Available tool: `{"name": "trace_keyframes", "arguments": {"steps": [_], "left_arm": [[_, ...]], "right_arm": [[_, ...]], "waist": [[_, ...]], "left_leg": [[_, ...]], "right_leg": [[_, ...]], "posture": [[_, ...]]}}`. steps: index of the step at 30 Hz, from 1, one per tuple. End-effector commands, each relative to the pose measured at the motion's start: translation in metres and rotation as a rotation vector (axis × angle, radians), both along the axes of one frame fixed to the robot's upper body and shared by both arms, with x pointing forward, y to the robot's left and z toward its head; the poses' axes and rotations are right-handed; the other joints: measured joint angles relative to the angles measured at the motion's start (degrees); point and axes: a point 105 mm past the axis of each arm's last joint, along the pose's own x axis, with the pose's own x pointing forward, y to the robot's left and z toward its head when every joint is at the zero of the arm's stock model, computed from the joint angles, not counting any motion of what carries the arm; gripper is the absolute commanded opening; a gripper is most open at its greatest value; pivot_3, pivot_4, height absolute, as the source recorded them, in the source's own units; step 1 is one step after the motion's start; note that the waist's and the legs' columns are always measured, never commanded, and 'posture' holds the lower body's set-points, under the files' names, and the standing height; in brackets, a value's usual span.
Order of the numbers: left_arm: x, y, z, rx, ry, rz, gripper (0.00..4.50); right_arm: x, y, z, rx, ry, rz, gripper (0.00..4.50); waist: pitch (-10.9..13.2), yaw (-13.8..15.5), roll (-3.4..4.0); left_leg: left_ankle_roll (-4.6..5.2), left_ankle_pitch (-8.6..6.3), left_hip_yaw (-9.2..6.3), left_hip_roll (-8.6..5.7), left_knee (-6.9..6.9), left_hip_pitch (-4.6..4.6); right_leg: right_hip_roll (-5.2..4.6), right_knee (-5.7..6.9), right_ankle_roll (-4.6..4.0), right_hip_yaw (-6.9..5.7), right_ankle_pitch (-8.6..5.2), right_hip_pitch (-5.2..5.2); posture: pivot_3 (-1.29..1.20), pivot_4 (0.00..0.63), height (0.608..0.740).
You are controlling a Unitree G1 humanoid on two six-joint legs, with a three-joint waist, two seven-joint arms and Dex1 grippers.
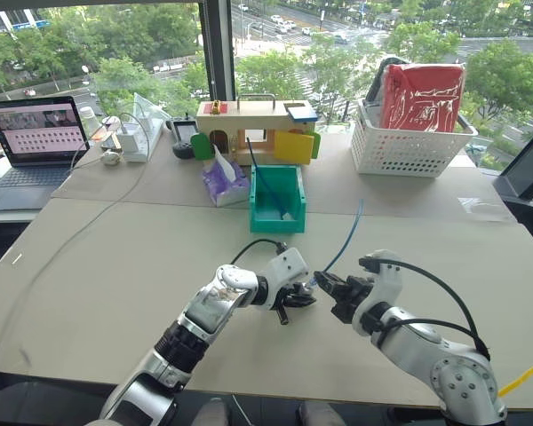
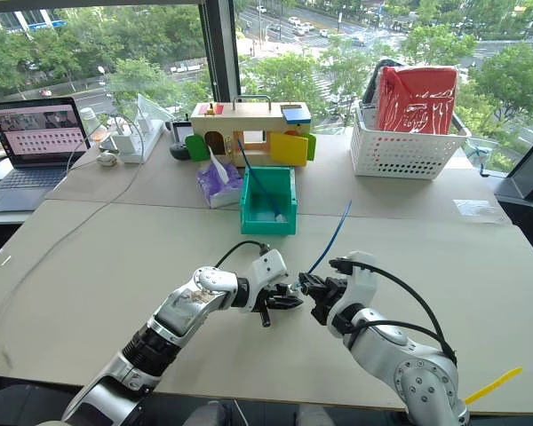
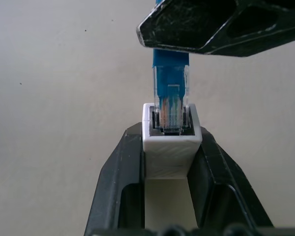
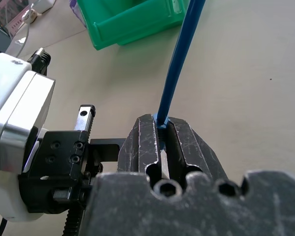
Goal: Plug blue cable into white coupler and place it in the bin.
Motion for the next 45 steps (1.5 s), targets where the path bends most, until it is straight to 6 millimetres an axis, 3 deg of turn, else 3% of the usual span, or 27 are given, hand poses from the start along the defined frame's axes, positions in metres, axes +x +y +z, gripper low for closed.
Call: {"name": "trace_keyframes", "arguments": {"steps": [1, 8, 16, 36, 41, 45], "left_arm": [[-0.002, 0.009, -0.015, 0.059, 0.124, 0.063, 0.69], [-0.003, 0.011, -0.005, 0.083, 0.127, 0.071, 0.69], [-0.005, 0.005, -0.005, 0.118, 0.089, 0.032, 0.69], [-0.007, 0.000, -0.007, 0.118, 0.117, 0.042, 0.69], [-0.008, -0.003, -0.010, 0.105, 0.136, 0.045, 0.69], [-0.010, -0.004, -0.012, 0.107, 0.140, 0.044, 0.69]], "right_arm": [[-0.004, 0.000, -0.002, -0.050, -0.001, 0.000, 0.00], [-0.007, 0.001, -0.005, -0.054, 0.005, 0.016, 0.00], [-0.014, 0.015, -0.011, -0.112, 0.022, 0.126, 0.00], [-0.021, 0.021, -0.023, -0.353, 0.059, 0.302, 0.00], [-0.022, 0.032, -0.020, -0.225, 0.072, 0.314, 0.00], [-0.028, 0.030, -0.030, -0.207, 0.135, 0.322, 0.00]], "waist": [[0.0, 0.0, -0.01], [0.0, -0.1, 0.00], [0.0, -0.1, -0.01], [-0.3, 0.1, -0.02], [-0.5, 0.1, -0.14], [-0.6, 0.1, -0.21]], "left_leg": [[0.00, 0.00, 0.00, 0.00, 0.00, 0.00], [0.00, 0.00, 0.00, 0.00, -0.01, 0.00], [0.00, 0.00, 0.00, 0.01, -0.01, 0.01], [0.00, 0.00, 0.00, 0.00, -0.01, 0.04], [0.00, -0.01, 0.00, 0.00, -0.01, 0.04], [0.01, -0.01, 0.00, 0.01, -0.02, 0.04]], "right_leg": [[0.00, 0.00, 0.04, 0.00, -0.02, 0.00], [0.00, -0.01, 0.09, 0.00, -0.05, 0.00], [0.01, -0.01, 0.09, 0.00, -0.05, 0.00], [0.00, -0.03, 0.19, -0.01, -0.12, 0.04], [0.00, -0.05, 0.19, -0.01, -0.12, 0.05], [0.00, -0.05, 0.20, 0.00, -0.12, 0.05]], "posture": [[0.00, 0.150, 0.740], [0.00, 0.150, 0.740], [0.00, 0.150, 0.740], [0.00, 0.150, 0.740], [0.00, 0.150, 0.740], [0.00, 0.150, 0.740]]}}
